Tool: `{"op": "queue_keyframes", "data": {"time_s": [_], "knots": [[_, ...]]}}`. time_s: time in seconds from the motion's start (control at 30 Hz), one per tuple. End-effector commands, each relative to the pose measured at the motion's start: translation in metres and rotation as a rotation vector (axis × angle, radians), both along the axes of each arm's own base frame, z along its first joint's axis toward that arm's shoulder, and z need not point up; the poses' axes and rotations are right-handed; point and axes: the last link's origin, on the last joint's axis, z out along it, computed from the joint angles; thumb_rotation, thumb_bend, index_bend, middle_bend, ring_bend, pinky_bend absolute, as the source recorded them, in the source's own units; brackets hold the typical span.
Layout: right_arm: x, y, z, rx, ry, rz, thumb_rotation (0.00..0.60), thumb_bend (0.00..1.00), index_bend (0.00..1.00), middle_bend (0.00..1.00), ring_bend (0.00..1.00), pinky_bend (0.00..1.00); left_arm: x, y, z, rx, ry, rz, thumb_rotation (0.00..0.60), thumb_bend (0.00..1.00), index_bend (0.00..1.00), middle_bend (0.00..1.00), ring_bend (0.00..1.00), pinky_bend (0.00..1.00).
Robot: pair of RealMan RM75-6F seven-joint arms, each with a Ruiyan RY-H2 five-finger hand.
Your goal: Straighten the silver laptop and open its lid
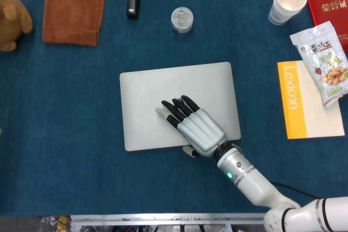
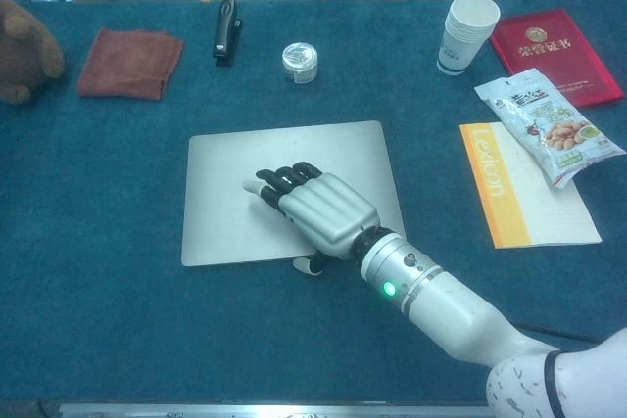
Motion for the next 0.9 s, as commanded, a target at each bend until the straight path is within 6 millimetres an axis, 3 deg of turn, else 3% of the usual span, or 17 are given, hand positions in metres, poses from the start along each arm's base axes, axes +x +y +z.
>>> {"op": "queue_keyframes", "data": {"time_s": [0.03,0.23,0.47,0.9], "knots": [[0.001,0.001,0.000,0.004,-0.002,0.001,0.600,0.25,0.00,0.00,0.00,0.06,0.000,-0.001,0.000,0.001,-0.002,0.001,0.600,0.11,0.00,0.00,0.00,0.00],[0.003,0.003,-0.001,0.008,0.000,0.013,0.600,0.39,0.00,0.00,0.00,0.06,-0.003,-0.001,0.001,0.004,-0.003,0.008,0.600,0.11,0.00,0.00,0.00,0.00],[0.009,0.001,-0.002,-0.005,0.015,0.042,0.600,0.47,0.00,0.00,0.00,0.06,-0.007,0.000,0.002,0.012,-0.011,0.009,0.600,0.11,0.00,0.00,0.00,0.00],[0.030,-0.009,0.003,-0.072,0.037,0.093,0.600,0.48,0.00,0.00,0.00,0.06,-0.013,-0.002,0.006,0.025,-0.026,0.016,0.600,0.11,0.00,0.00,0.00,0.00]]}}
